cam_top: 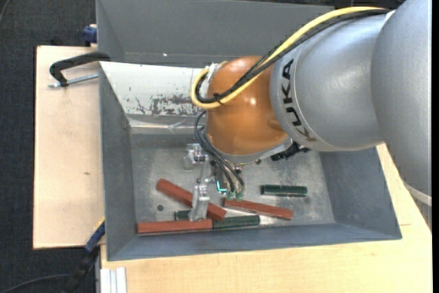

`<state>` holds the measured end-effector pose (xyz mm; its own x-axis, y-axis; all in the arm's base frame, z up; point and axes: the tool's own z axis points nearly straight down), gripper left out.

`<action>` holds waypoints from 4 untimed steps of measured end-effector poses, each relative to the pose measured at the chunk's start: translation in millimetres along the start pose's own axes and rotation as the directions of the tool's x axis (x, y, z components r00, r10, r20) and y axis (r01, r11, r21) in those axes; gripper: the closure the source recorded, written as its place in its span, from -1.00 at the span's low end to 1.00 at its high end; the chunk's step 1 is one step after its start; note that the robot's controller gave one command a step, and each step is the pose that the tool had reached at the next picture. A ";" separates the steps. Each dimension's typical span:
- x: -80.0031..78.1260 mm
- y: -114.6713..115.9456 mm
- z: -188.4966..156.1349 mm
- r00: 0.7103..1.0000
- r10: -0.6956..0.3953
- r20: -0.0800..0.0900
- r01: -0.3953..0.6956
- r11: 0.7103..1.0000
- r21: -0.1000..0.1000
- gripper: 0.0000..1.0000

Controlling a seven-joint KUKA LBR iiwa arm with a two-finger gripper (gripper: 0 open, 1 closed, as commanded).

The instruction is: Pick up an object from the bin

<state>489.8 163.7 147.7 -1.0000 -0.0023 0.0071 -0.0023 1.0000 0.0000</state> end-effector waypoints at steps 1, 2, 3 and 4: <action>-39.4 7.5 80.7 0.998 -0.068 0.005 0.068 0.998 0.000 -1.00; -39.6 7.6 76.6 0.998 -0.067 0.008 0.067 0.998 -0.001 1.00; -52.9 10.0 -87.3 0.993 -0.117 0.023 0.117 0.993 -0.003 1.00; -51.2 9.3 -82.0 0.993 -0.116 0.012 0.116 0.993 -0.001 -1.00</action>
Offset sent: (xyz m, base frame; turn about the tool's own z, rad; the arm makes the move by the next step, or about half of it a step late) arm 0.0384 0.0067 -0.0777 -0.0671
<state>541.6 173.1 229.3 -0.9930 -0.1184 -0.0054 -0.1184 0.9930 0.0020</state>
